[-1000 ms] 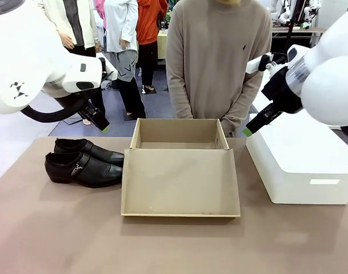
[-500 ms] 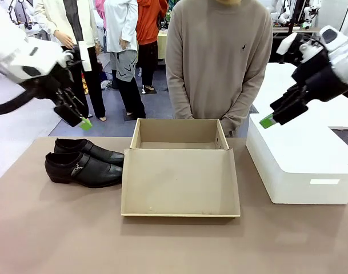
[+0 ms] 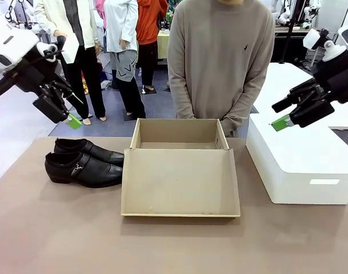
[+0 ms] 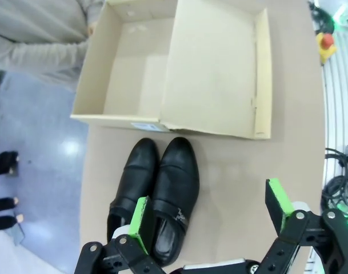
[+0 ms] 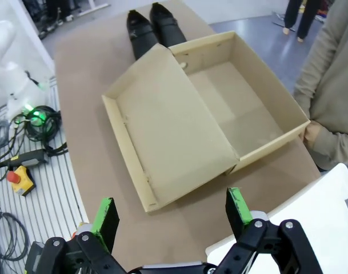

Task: Pack the shoes into the box.
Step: Place one shoe of the Shoes into the Shoes Box.

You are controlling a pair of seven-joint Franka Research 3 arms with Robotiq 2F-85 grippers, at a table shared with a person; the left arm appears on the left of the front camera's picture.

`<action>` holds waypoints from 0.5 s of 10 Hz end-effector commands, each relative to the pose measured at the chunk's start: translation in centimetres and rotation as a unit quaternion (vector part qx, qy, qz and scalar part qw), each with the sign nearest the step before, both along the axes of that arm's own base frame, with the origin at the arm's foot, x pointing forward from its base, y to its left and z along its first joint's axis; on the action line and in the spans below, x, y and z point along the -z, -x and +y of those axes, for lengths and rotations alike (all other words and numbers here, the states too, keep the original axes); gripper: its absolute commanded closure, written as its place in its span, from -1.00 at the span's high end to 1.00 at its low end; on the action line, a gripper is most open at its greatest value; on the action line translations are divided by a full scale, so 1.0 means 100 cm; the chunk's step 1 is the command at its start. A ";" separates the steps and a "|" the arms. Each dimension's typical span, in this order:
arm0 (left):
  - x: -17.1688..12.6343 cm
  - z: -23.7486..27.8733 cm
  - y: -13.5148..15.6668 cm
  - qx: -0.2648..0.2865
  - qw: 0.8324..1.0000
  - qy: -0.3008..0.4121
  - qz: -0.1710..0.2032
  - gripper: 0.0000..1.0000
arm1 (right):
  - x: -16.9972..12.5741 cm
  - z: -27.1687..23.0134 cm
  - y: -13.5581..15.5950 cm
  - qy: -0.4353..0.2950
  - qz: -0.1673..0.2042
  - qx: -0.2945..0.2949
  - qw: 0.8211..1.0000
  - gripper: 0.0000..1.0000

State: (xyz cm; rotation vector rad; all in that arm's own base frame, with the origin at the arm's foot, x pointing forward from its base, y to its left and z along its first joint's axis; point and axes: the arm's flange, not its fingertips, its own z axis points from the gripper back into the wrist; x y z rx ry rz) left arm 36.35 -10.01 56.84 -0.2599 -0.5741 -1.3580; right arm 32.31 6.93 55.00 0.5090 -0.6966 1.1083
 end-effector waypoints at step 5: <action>0.000 0.000 0.000 0.000 1.000 0.000 0.000 1.00 | 0.002 0.000 0.000 -0.007 0.006 -0.005 1.000 1.00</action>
